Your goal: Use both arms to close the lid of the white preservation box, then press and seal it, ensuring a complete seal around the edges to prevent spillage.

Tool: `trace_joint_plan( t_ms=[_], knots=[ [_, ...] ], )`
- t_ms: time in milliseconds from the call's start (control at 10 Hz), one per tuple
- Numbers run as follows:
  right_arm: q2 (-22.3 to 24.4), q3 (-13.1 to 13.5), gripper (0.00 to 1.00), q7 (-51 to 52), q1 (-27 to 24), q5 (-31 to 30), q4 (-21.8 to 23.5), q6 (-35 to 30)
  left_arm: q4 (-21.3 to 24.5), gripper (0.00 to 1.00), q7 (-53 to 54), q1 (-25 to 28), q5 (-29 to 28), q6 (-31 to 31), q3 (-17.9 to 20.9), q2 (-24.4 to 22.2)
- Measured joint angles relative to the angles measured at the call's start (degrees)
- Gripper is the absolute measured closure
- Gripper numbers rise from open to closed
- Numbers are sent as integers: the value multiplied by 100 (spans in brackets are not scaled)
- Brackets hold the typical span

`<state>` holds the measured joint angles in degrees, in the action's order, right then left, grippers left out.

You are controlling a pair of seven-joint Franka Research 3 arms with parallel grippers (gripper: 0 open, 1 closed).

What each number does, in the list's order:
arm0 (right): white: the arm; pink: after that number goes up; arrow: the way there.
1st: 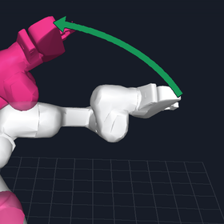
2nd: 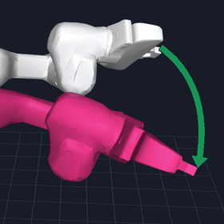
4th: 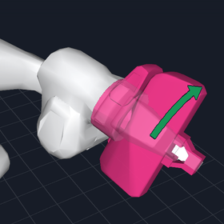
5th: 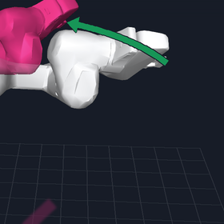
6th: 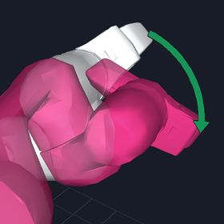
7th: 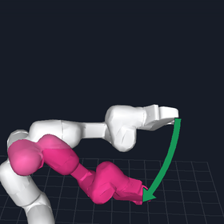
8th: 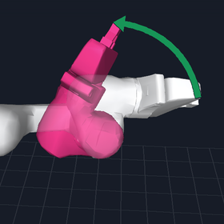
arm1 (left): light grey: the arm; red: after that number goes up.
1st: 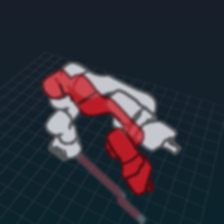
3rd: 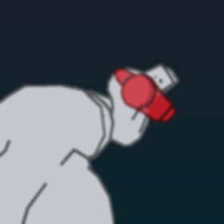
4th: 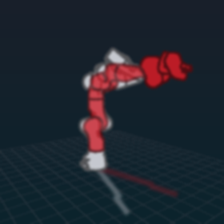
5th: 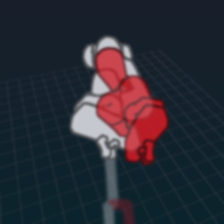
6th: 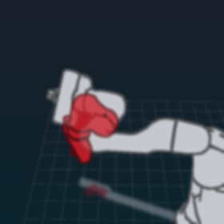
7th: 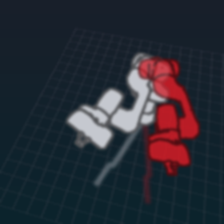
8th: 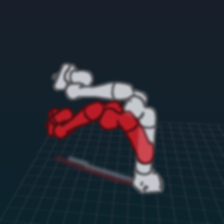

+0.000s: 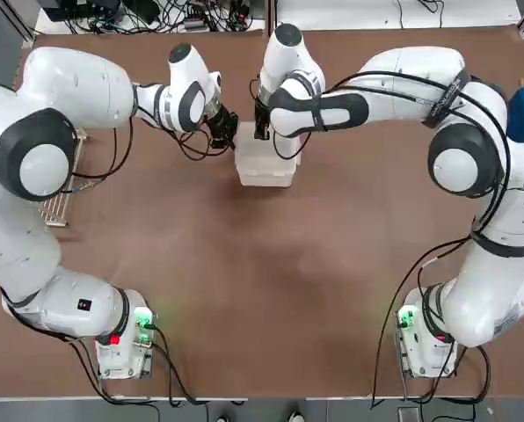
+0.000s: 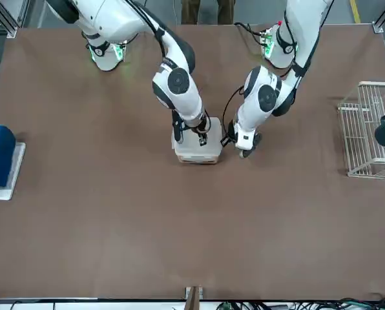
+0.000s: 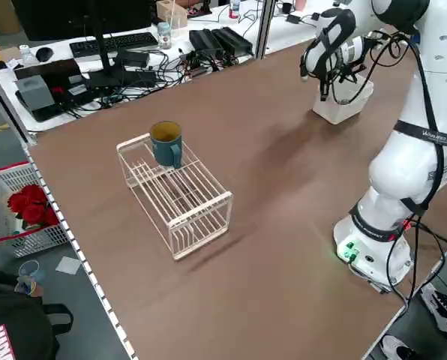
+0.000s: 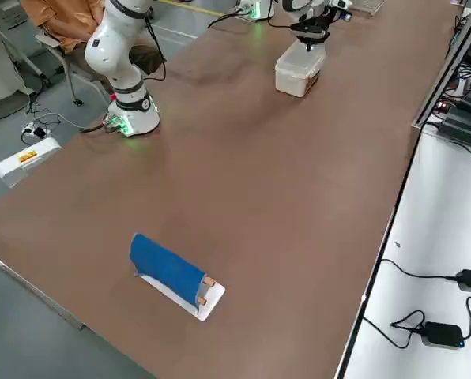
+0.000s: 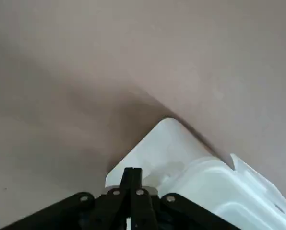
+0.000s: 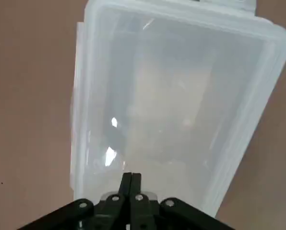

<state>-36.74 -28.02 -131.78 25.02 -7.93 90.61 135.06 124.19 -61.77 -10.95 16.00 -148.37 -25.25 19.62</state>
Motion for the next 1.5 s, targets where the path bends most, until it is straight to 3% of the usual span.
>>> trace_joint_plan(
  t_ms=[1500],
  knots=[
    [0,-1,99,-13,1,0,-1,5,25,99,0,-51,115,-179,-25,47]
  ],
)
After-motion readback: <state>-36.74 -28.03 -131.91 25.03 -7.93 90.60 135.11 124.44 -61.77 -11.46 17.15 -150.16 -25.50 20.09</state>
